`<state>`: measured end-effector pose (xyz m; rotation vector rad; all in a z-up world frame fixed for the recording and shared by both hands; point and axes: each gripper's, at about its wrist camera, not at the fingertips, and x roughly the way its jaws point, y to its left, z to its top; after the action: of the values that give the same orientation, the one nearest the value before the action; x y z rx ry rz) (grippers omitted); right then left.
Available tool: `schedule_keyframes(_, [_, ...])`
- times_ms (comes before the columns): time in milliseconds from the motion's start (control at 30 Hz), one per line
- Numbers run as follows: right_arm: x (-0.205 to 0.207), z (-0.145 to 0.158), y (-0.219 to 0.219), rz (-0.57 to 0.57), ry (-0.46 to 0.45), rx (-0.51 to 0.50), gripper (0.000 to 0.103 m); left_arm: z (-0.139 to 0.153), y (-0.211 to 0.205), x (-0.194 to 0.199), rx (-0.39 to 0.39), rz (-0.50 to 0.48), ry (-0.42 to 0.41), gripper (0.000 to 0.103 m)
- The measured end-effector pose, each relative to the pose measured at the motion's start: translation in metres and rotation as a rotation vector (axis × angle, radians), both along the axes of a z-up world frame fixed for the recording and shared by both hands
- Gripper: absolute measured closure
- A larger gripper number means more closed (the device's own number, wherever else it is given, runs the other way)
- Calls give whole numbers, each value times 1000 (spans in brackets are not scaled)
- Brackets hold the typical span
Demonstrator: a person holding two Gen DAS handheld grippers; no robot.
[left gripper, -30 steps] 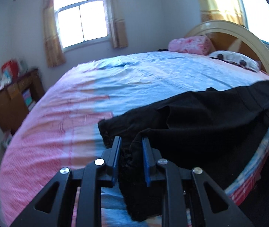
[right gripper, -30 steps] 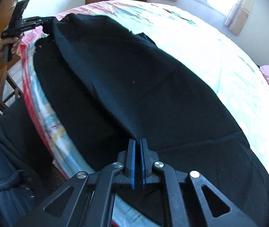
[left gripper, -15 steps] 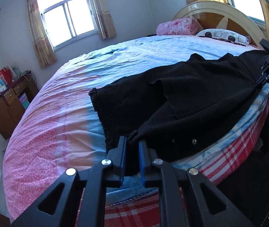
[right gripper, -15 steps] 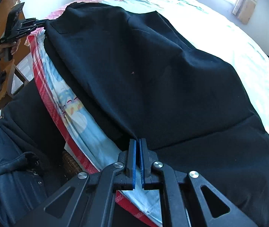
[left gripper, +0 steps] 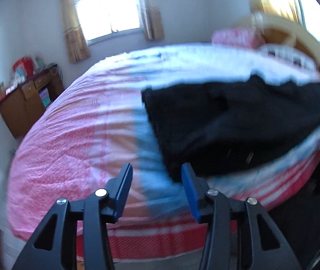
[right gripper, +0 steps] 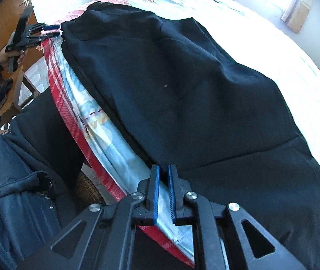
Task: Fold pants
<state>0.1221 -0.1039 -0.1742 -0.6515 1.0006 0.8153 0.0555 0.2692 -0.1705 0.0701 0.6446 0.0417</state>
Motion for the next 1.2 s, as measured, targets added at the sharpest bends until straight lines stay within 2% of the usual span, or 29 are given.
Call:
schedule_keyframes(67, [-4,4,8,19,-16,0,94,6,-5,5,-64,-15,-34,45])
schedule_keyframes(167, [-10,12,29,75,-34,40,94,6,-8,20,-118,-20,-35,45])
schedule_keyframes(233, [-14,16,48,116,-58,64,92,-1,-4,30,-186,-9,-20,45])
schedule_keyframes(300, [-16,14,74,152,-68,95,76,-5,1,34,-261,2,-16,45])
schedule_keyframes(333, [-18,12,84,163,-76,104,59,-6,3,34,-297,5,-19,46])
schedule_keyframes(367, [-17,8,94,169,-99,101,49,-6,4,34,-322,8,-23,46])
schedule_keyframes(433, [-16,0,108,181,-122,79,49,-7,2,33,-339,10,-24,50])
schedule_keyframes(500, [-9,-7,116,172,-79,73,49,-9,-2,31,-334,5,-18,57])
schedule_keyframes(533, [-5,-9,115,164,-57,83,49,-9,-4,29,-328,6,-20,64])
schedule_keyframes(600, [5,-10,114,137,23,127,59,-10,-3,29,-333,6,-15,76])
schedule_keyframes(633, [9,-9,112,127,59,146,67,-11,-2,28,-329,14,-11,84])
schedule_keyframes(667, [14,-8,110,111,89,163,67,-11,1,27,-331,23,-9,87])
schedule_keyframes(800, [24,-6,109,74,133,207,67,-11,11,28,-349,26,-7,87])
schedule_keyframes(933, [17,-11,114,95,41,128,68,-11,5,32,-335,27,-1,87])
schedule_keyframes(1000, [11,-12,115,113,5,117,77,-12,2,35,-326,33,3,87])
schedule_keyframes(1033, [10,-11,115,115,3,116,89,-12,0,37,-316,34,8,88])
schedule_keyframes(1067, [10,-10,116,116,6,119,94,-11,-2,37,-305,35,4,92])
schedule_keyframes(1200, [1,-1,114,141,12,127,102,1,-4,29,-276,10,-17,93])
